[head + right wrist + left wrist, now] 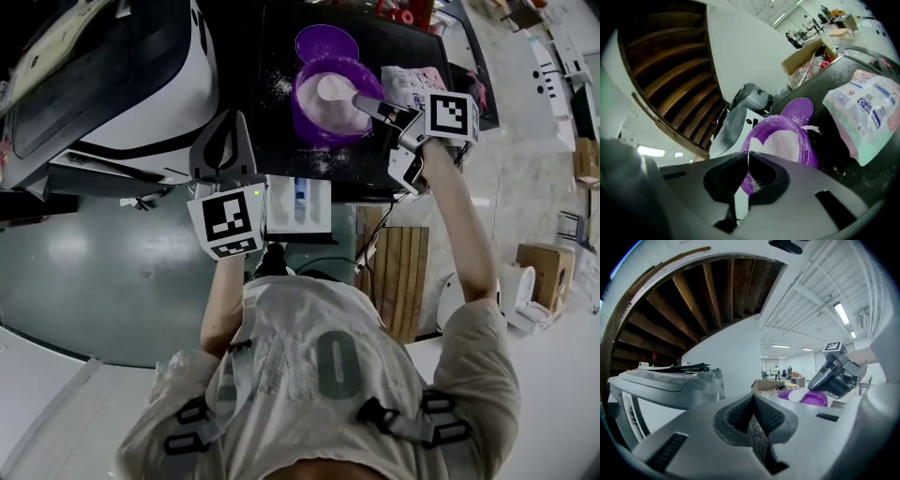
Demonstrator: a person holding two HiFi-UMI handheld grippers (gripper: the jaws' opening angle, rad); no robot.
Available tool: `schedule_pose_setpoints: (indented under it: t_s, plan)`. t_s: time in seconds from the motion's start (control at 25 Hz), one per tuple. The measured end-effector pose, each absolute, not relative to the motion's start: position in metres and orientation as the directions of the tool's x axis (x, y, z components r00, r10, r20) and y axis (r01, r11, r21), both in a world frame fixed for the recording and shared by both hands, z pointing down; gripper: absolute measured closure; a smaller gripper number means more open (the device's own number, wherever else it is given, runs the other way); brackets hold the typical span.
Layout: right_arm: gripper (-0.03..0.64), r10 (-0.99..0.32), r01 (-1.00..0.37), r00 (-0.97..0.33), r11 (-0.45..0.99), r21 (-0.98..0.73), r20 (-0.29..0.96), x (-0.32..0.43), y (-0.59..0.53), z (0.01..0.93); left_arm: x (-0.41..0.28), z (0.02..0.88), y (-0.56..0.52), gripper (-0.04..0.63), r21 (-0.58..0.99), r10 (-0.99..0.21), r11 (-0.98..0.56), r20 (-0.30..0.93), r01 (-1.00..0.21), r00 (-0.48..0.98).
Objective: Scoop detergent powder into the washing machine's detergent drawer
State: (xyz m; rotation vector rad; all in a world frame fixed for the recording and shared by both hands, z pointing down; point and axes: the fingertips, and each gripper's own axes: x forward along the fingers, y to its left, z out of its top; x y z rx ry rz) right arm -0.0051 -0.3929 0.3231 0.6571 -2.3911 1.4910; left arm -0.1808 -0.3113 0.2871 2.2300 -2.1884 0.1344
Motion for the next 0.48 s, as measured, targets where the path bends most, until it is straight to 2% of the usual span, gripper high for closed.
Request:
schedule_pose_setpoints:
  t_s: [0.2, 0.48]
  plan:
    - [0.606, -0.357, -0.420, -0.879, 0.269, -0.867, 0.315, 0.009, -0.392, 0.318, -0.174, 0.282, -0.313, 0.575, -0.067, -0.997, -0.043, 0.066, -0.997, 0.038]
    - [0.606, -0.478, -0.216, -0.871, 0.162, -0.963, 0.114, 0.028, -0.380, 0.307, -0.160, 0.275, -0.315, 0.575, -0.094, -0.996, -0.073, 0.057, -0.993, 0.068]
